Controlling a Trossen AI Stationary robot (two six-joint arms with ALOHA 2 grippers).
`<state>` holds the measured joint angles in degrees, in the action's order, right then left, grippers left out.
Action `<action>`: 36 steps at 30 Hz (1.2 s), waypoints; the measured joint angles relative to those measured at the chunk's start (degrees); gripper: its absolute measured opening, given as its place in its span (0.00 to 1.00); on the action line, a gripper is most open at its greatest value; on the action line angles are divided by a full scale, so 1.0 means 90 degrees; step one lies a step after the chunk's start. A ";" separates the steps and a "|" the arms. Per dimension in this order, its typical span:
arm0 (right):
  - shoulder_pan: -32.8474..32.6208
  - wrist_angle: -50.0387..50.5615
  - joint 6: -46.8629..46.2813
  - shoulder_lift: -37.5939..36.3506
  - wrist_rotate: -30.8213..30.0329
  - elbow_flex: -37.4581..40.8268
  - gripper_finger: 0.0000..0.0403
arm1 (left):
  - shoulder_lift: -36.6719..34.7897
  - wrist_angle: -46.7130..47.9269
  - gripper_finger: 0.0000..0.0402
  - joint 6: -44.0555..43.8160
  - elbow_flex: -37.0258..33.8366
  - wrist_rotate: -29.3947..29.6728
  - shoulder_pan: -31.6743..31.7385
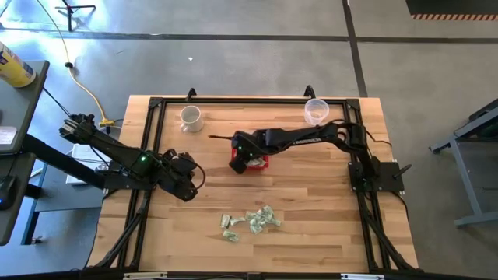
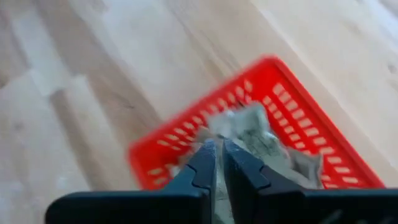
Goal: Pick and place items into bin
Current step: Put the stevia packet into the red bin, then put the truvia packet into the red bin
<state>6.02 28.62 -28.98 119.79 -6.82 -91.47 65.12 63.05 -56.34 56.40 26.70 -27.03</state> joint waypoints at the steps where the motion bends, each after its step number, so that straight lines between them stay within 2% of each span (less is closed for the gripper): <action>1: -0.0020 0.0108 0.0093 -0.0002 0.0013 -0.0140 0.05 | 0.0000 0.0000 0.13 -0.0010 0.0000 0.0002 0.0000; 10: -0.0157 0.1578 0.1026 -0.0017 -0.0053 -0.1115 0.09 | 0.0000 0.0000 0.13 -0.0106 0.0000 -0.0002 0.0000; 14: -0.0397 0.2305 0.1243 -0.0019 -0.0698 -0.1253 0.11 | 0.0000 -0.0003 0.13 -0.0106 0.0000 -0.0002 0.0000; 17: -0.0431 0.2257 0.1049 -0.0019 -0.0899 -0.1110 0.12 | 0.0000 -0.0011 0.13 -0.0097 0.0000 0.0089 0.0000; 20: -0.0270 0.1438 0.0798 -0.0019 -0.0980 -0.0814 0.12 | 0.0000 -0.0015 0.13 -0.0080 0.0000 0.0137 0.0002; 24: -0.0134 0.1201 0.0857 -0.0024 -0.0471 -0.0774 0.10 | 0.0000 -0.0020 0.13 -0.0075 0.0000 0.0133 0.0000; 29: -0.0578 0.1948 0.1218 -0.0060 0.0431 -0.0946 0.10 | 0.0000 -0.0093 0.13 0.0116 0.0000 0.0119 0.0000; 33: -0.1379 0.3029 0.1150 -0.0085 0.0520 -0.1203 0.18 | 0.0000 -0.0440 0.13 0.0664 0.0000 0.0116 0.0000; 36: -0.2056 0.3451 0.0588 -0.0080 0.0422 -0.1204 0.28 | 0.0000 -0.0652 0.13 0.0913 0.0000 0.0114 0.0002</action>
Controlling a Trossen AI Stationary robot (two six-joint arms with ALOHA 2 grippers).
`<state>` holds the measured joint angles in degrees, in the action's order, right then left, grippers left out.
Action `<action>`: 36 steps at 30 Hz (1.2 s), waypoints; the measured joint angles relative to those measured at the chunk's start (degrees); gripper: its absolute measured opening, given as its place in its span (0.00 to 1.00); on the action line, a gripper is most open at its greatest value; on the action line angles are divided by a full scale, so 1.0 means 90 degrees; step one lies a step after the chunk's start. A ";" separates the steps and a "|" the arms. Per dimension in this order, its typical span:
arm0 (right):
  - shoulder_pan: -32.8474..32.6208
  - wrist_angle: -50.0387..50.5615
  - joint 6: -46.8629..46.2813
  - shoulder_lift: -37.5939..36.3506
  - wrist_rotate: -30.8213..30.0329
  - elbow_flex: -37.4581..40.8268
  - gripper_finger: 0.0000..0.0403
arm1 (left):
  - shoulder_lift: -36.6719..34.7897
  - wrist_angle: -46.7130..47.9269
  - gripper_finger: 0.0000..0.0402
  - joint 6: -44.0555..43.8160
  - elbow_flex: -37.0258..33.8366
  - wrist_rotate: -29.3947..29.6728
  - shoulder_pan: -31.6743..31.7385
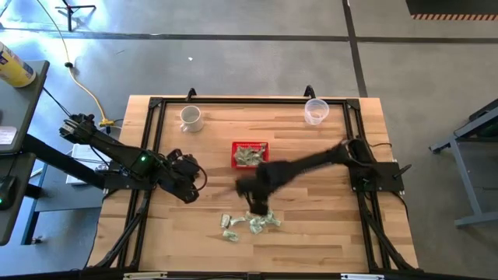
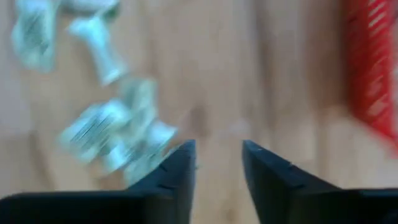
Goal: Pick and place items into bin
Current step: Put the truvia packet into the red bin
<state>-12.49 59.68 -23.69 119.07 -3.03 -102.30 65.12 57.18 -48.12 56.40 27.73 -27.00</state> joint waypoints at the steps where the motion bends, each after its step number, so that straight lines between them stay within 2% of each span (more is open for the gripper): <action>1: -0.0217 0.0089 -0.0235 0.0000 -0.0073 0.0000 0.32 | 0.0000 -0.0047 0.13 0.0022 0.0000 0.0000 0.0002; 5: -0.1014 0.0072 -0.1067 0.0031 -0.0831 0.0000 0.49 | 0.0000 -0.0057 0.13 0.0036 0.0000 -0.0040 0.0005; 8: -0.1460 0.0197 -0.1744 0.0032 -0.1404 0.0000 0.59 | 0.0052 -0.0057 0.19 0.0033 0.0005 -0.0461 0.0166; 12: -0.1940 0.0907 -0.2889 0.0032 -0.1337 0.0000 0.66 | 0.0259 -0.0075 0.33 -0.0102 -0.0052 -0.1269 0.0448; 17: -0.2398 0.1927 -0.4123 0.0032 -0.1176 0.0002 0.67 | 0.0828 -0.0137 0.53 -0.1852 -0.0207 -0.1436 0.0459; 21: -0.2737 0.2775 -0.5004 0.0032 -0.1145 0.0002 0.66 | 0.1584 -0.0722 0.61 -0.2887 -0.0221 -0.1892 0.0418; 25: -0.3212 0.3312 -0.5637 0.0032 -0.1123 0.0002 0.66 | 0.2396 -0.1699 0.63 -0.3359 -0.0205 -0.2544 0.0172; 28: -0.3569 0.3364 -0.5918 0.0032 -0.1198 0.0005 0.66 | 0.2892 -0.1973 0.64 -0.3744 -0.0018 -0.2870 -0.0022; 32: -0.3905 0.3354 -0.6215 0.0032 -0.1457 0.0059 0.66 | 0.3203 -0.2022 0.64 -0.4262 0.0294 -0.2702 -0.0191; 36: -0.4119 0.3365 -0.6524 0.0024 -0.1300 0.0533 0.66 | 0.3369 -0.2046 0.63 -0.4618 0.0596 -0.2338 -0.0260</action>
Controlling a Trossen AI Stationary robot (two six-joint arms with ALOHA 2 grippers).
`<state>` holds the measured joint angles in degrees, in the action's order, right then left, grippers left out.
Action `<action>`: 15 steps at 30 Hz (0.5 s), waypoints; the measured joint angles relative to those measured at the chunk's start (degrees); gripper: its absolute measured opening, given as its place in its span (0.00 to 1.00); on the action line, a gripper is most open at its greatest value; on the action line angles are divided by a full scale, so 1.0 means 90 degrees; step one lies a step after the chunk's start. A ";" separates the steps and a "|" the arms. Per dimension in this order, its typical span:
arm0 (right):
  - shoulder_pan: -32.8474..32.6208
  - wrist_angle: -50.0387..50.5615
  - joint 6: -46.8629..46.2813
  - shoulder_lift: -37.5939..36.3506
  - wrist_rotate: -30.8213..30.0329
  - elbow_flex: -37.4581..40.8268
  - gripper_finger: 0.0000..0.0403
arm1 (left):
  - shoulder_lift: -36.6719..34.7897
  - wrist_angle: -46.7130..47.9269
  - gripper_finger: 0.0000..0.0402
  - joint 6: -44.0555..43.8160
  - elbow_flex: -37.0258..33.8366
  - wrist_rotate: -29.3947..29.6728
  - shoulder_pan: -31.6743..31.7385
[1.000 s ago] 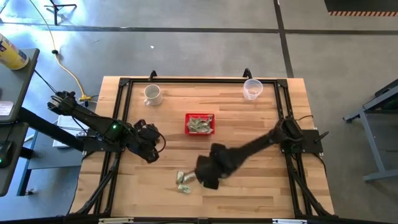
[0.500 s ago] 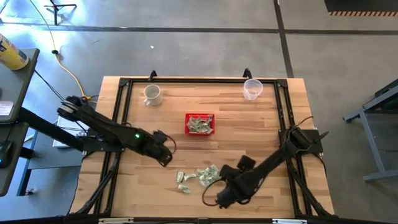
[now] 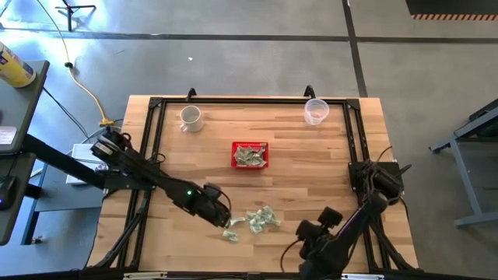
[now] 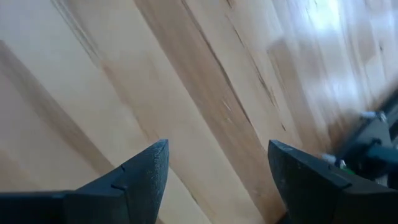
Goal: Pick and place items into bin
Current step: Put the truvia packet into the red bin
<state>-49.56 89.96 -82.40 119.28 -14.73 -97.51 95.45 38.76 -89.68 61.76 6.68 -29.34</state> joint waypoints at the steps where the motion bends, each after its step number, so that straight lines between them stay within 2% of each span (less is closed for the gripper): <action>1: -0.0067 0.0001 -0.0092 0.0000 0.0057 0.0123 0.66 | 0.0079 -0.0039 0.62 -0.0085 0.0071 0.0021 -0.0005; 8: -0.0434 -0.0347 -0.0298 -0.0015 0.0233 0.0692 0.65 | 0.0734 -0.0111 0.62 -0.0254 0.0562 -0.0146 -0.0005; 15: -0.0500 -0.0474 -0.0312 -0.0015 0.0209 0.0871 0.65 | 0.1346 0.0093 0.59 -0.0211 0.0981 -0.0190 0.0005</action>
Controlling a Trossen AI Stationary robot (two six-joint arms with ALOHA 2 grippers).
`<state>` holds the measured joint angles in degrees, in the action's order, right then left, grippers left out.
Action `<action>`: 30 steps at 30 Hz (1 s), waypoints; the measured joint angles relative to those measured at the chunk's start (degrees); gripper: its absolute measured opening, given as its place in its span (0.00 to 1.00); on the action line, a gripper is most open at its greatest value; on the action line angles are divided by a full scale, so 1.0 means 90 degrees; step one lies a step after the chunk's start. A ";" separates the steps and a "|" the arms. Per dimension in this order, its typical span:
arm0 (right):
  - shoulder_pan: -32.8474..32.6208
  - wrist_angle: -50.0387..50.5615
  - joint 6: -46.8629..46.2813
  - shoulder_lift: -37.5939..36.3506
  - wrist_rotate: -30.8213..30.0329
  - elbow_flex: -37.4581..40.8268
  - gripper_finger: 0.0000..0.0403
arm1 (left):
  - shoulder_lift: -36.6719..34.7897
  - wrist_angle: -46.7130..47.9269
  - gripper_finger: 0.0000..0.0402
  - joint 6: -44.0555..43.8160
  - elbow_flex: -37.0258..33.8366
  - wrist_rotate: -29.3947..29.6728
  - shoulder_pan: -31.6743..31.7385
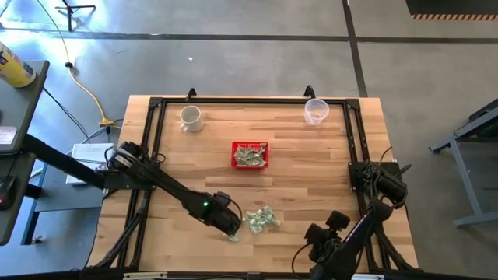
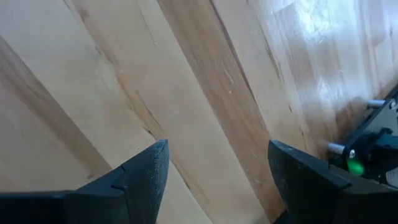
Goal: Pick and place items into bin
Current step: Put the truvia packet into the red bin
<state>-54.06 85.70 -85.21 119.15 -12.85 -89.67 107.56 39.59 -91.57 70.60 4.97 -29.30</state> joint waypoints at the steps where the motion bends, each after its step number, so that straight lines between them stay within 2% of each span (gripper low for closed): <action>1: 0.0000 -0.0001 0.0005 0.0000 -0.0052 -0.0002 0.65 | 0.0054 0.0120 0.58 -0.0003 0.0006 -0.0003 0.0000; 5: 0.0020 -0.0003 0.0044 0.0000 -0.0164 -0.0002 0.65 | 0.0128 0.0366 0.51 -0.0004 0.0009 0.0001 0.0002; 10: 0.0104 -0.0003 0.0077 0.0000 -0.0219 -0.0002 0.65 | 0.0162 0.0156 0.43 0.0127 -0.0009 0.0153 0.0005; 18: 0.0262 -0.0008 0.0085 0.0000 -0.0200 -0.0002 0.65 | 0.0162 0.0031 0.40 0.0458 -0.0011 0.0401 0.0005; 21: 0.0297 -0.0022 0.0085 0.0000 -0.0180 -0.0002 0.65 | 0.0162 0.0104 0.36 0.0601 -0.0013 0.0498 0.0007; 26: 0.0348 -0.0066 0.0083 0.0000 -0.0050 -0.0002 0.65 | 0.0162 -0.0445 0.27 0.0598 -0.0011 0.0310 0.0005; 30: 0.0352 -0.0102 0.0070 0.0000 -0.0013 -0.0002 0.65 | 0.0162 -0.0730 0.27 0.0649 0.0023 0.0121 0.0002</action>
<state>-50.89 84.78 -84.58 119.15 -12.97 -89.69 109.01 33.03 -85.73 70.81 6.06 -29.29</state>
